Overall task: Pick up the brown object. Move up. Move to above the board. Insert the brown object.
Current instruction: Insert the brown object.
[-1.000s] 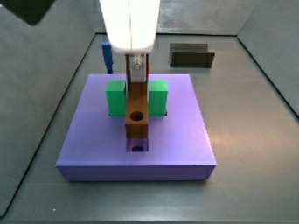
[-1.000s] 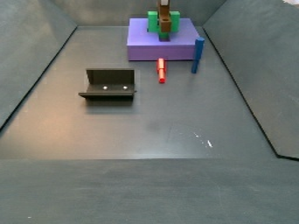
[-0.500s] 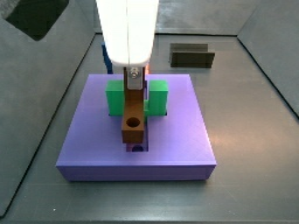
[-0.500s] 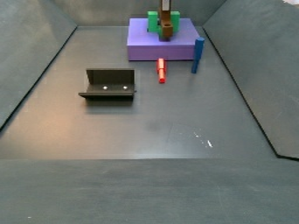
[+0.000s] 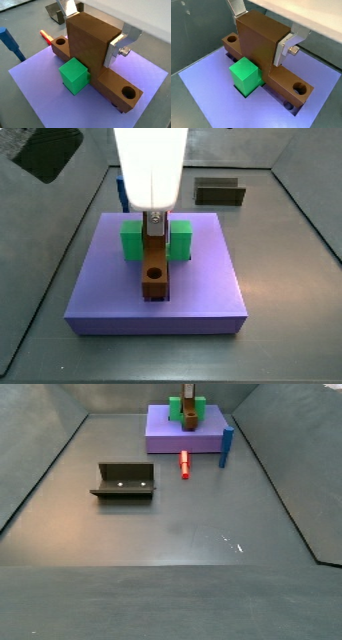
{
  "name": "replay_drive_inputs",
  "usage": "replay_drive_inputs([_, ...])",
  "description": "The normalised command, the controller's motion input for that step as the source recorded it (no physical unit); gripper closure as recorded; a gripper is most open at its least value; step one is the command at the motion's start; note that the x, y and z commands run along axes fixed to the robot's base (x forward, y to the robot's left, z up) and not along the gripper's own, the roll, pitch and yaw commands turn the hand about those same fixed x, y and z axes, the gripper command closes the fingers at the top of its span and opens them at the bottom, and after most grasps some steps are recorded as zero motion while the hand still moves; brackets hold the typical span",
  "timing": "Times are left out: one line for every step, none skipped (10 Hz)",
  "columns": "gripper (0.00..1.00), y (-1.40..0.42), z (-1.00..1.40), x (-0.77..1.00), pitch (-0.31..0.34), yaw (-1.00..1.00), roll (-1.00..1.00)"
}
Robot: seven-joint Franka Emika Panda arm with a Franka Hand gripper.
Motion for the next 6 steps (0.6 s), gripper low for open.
replay_drive_inputs([1.00, 0.00, -0.11, 0.13, 0.000, 0.08, 0.10])
replay_drive_inputs([1.00, 0.00, -0.19, 0.01, -0.031, 0.02, 0.10])
replay_drive_inputs([1.00, 0.03, -0.21, 0.00, -0.023, 0.00, 0.12])
replay_drive_inputs([1.00, 0.00, -0.18, 0.00, -0.011, 0.00, 0.12])
replay_drive_inputs([1.00, 0.00, -0.13, 0.02, 0.000, 0.00, 0.12])
replay_drive_inputs([1.00, 0.00, -0.09, 0.09, 0.000, 0.00, 0.11])
